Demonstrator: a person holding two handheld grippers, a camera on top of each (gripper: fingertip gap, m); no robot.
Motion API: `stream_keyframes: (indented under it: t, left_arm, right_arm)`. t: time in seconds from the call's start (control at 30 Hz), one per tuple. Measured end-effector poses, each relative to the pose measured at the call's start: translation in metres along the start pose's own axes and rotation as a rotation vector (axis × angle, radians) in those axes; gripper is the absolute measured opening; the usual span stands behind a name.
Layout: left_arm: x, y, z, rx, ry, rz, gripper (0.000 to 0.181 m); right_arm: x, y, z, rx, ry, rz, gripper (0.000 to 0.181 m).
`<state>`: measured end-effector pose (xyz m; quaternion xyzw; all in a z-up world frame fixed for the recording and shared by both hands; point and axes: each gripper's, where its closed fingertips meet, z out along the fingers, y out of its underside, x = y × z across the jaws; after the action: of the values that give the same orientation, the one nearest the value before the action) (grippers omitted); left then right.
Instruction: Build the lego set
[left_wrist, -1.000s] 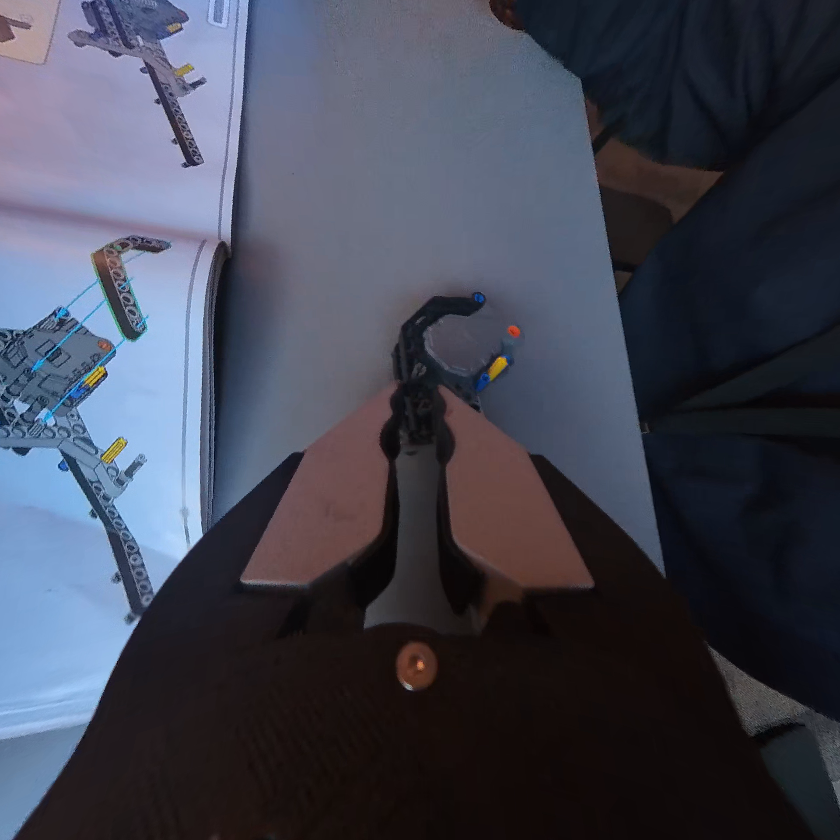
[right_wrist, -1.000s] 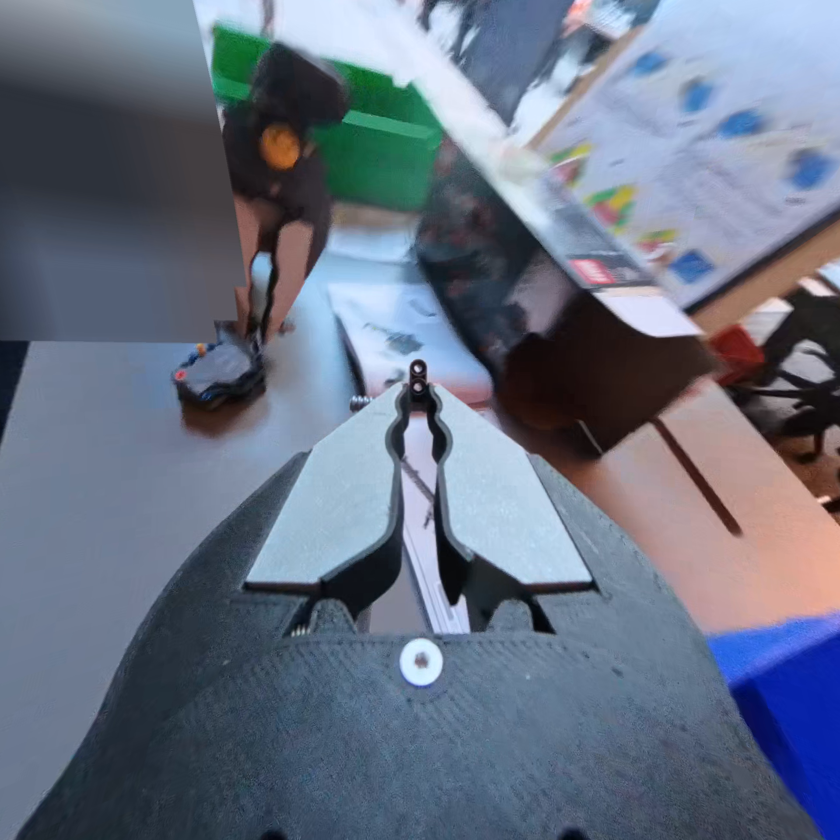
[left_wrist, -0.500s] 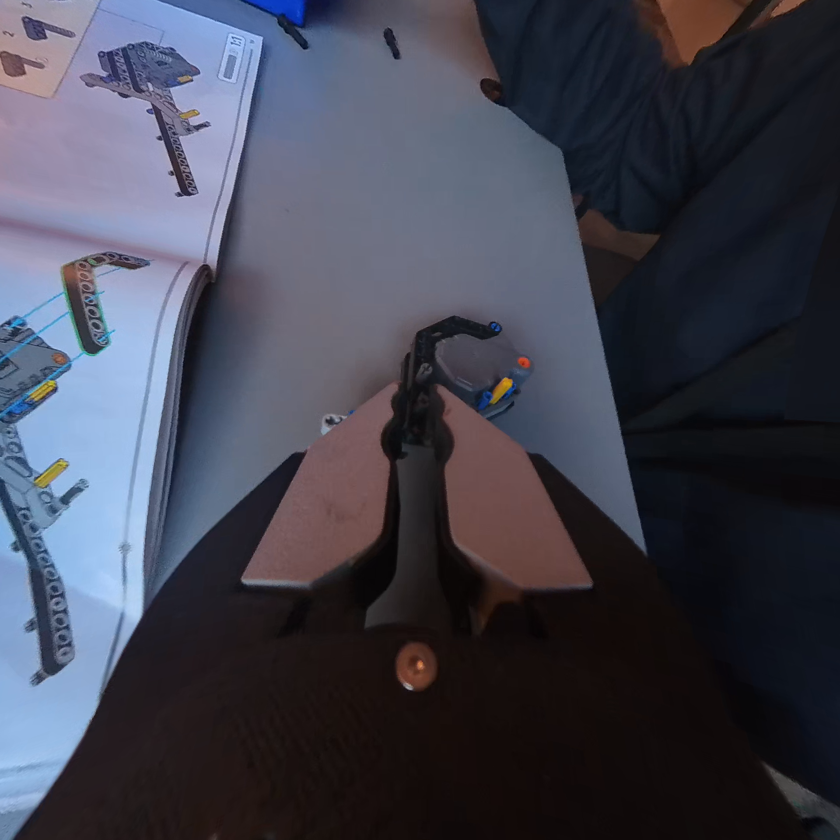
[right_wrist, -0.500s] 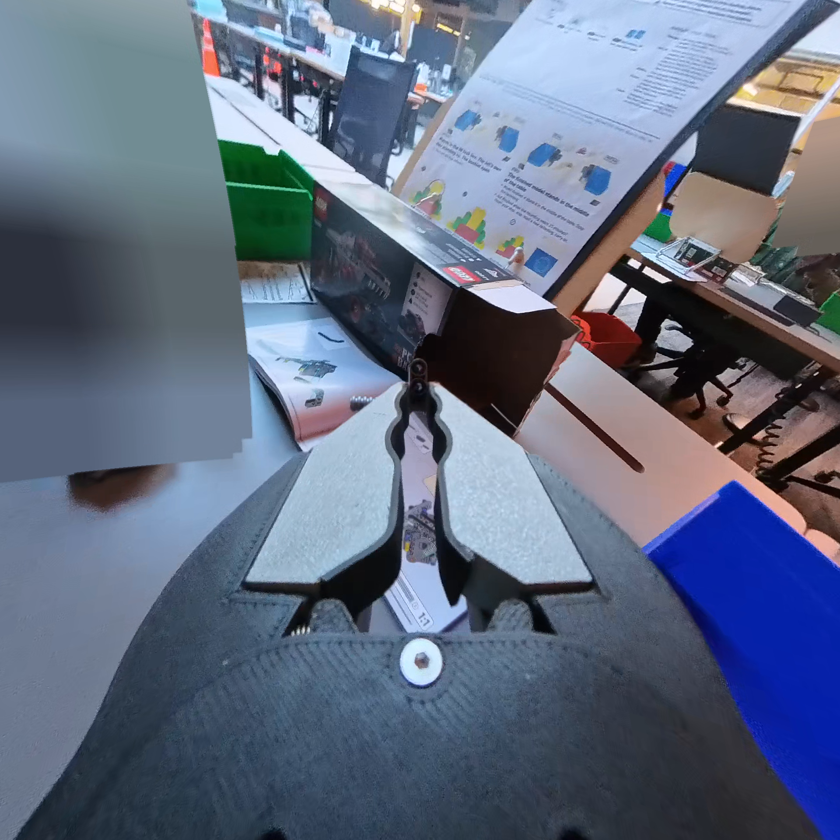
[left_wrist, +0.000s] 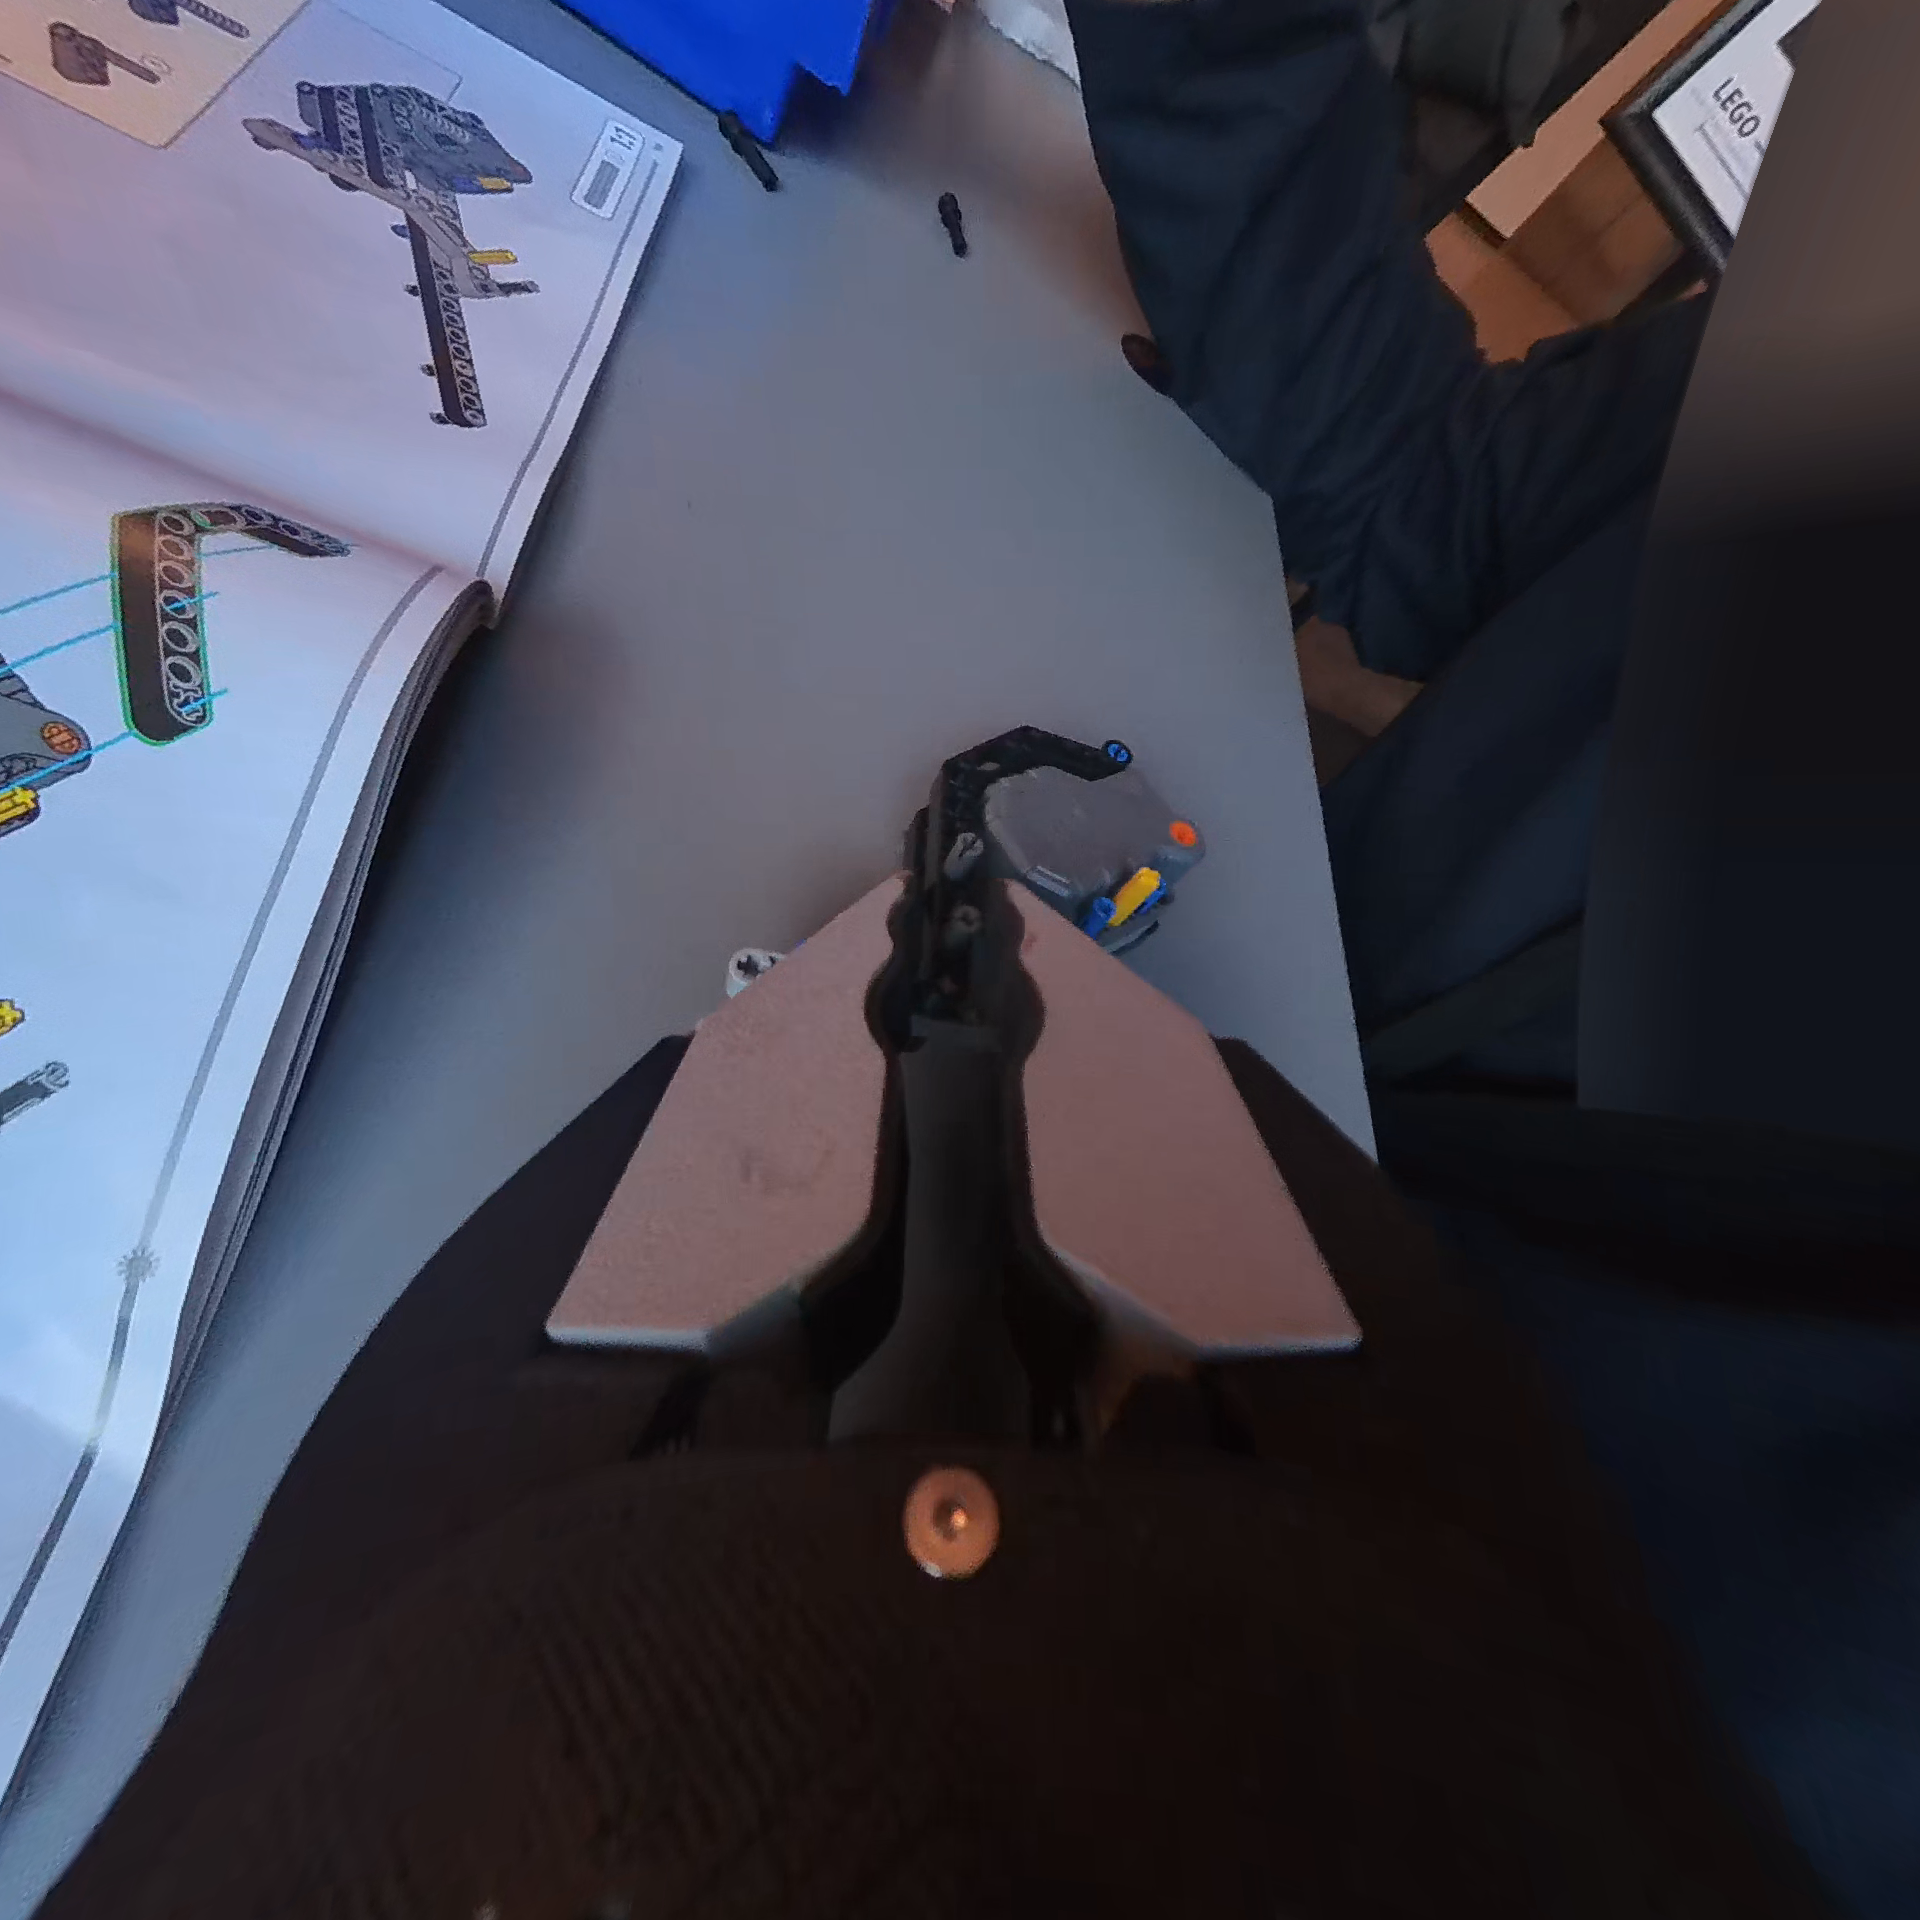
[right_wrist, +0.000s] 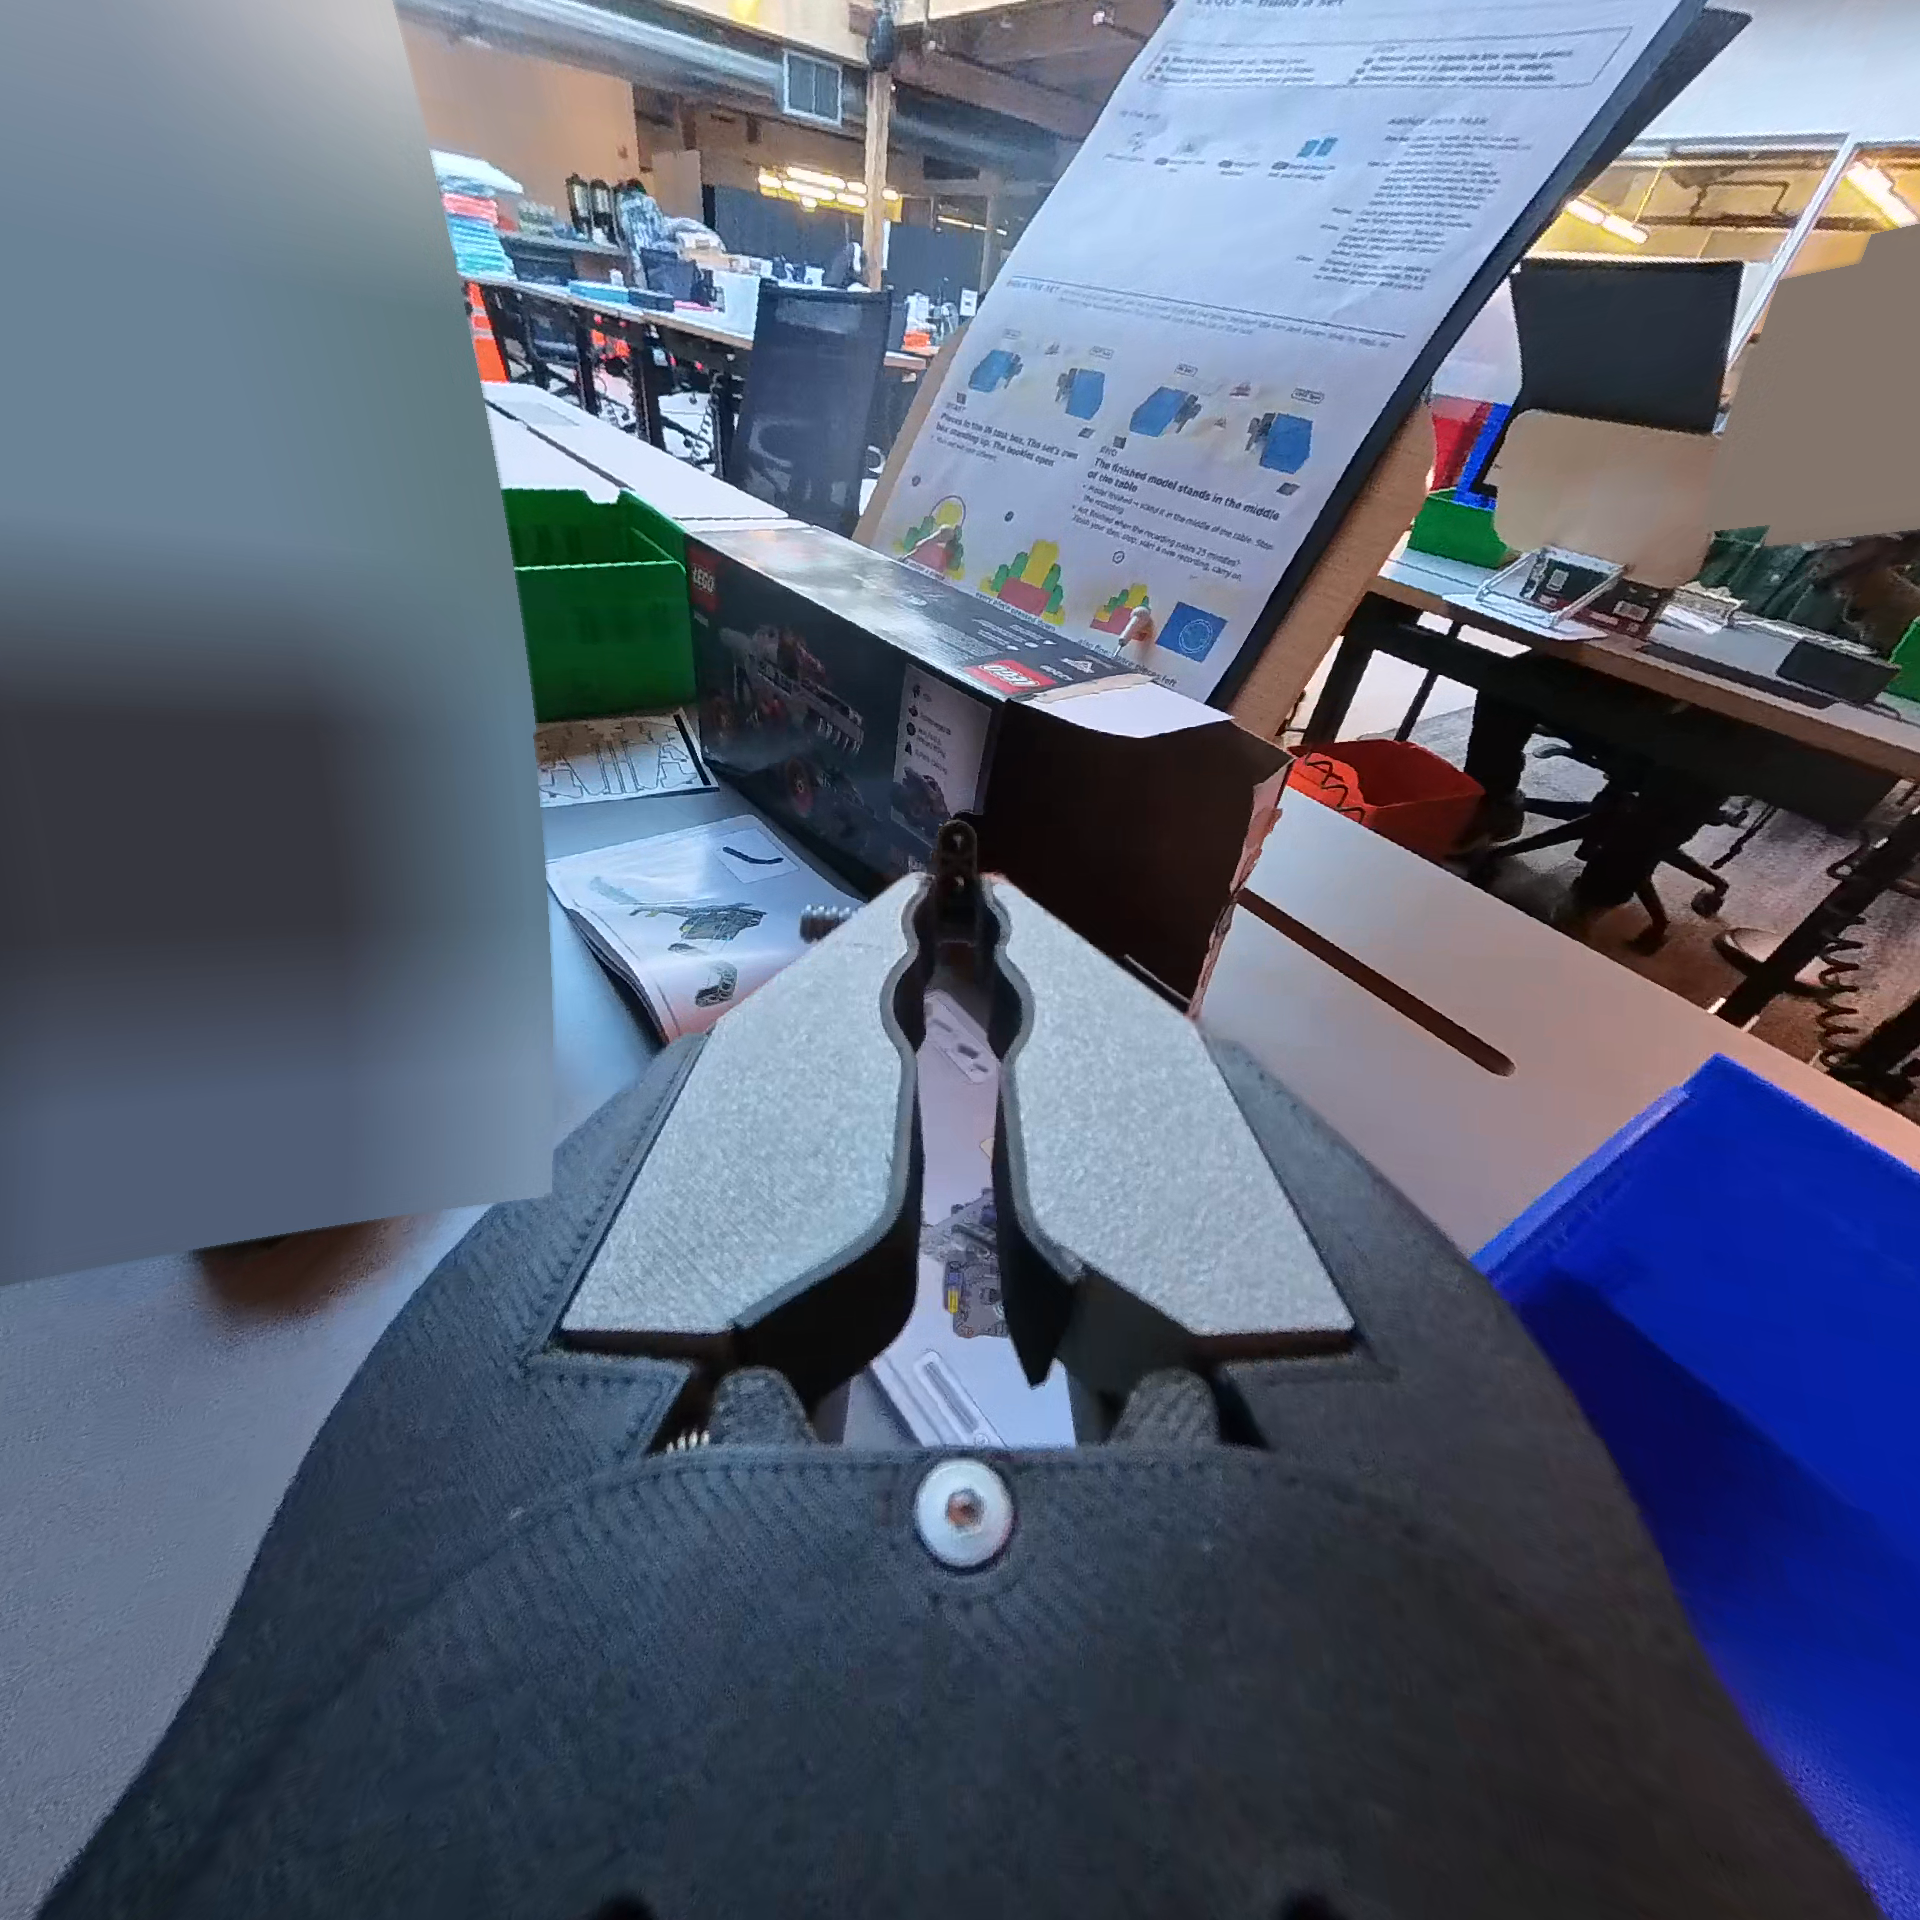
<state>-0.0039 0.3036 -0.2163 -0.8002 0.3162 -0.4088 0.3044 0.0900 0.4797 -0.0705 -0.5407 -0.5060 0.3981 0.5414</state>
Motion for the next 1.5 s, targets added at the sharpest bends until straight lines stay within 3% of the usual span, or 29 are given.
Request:
stream_keyframes:
  t: [0.27,0.6,0.8,1.03,1.2,1.3,1.5]
  left_arm:
    - [0.008,-0.016,-0.008,0.061,-0.029,0.040,0.014]
    - [-0.015,-0.033,-0.038,0.147,-0.171,0.103,0.019]
    - [-0.028,-0.031,-0.044,0.135,-0.230,0.120,0.019]
    - [-0.027,-0.027,-0.045,0.119,-0.206,0.119,0.020]
    - [-0.019,-0.023,-0.042,0.099,-0.151,0.125,0.022]
    - [-0.007,-0.020,-0.036,0.075,-0.110,0.161,0.023]
    - [0.006,-0.014,-0.021,0.020,-0.106,0.248,0.024]
  right_arm:
    - [-0.005,0.006,0.005,-0.022,-0.023,0.001,0.004]
    - [-0.001,0.004,0.004,0.012,-0.015,0.027,0.004]
    - [-0.006,0.007,0.006,-0.005,-0.043,0.022,0.004]
    - [-0.016,0.018,0.014,-0.051,-0.105,0.030,0.004]
    - [-0.069,0.027,0.024,-0.130,-0.355,0.025,0.004]
    - [-0.120,0.052,0.029,-0.316,-0.541,-0.018,0.004]
    - [-0.185,0.088,0.047,-0.490,-0.653,-0.140,0.004]
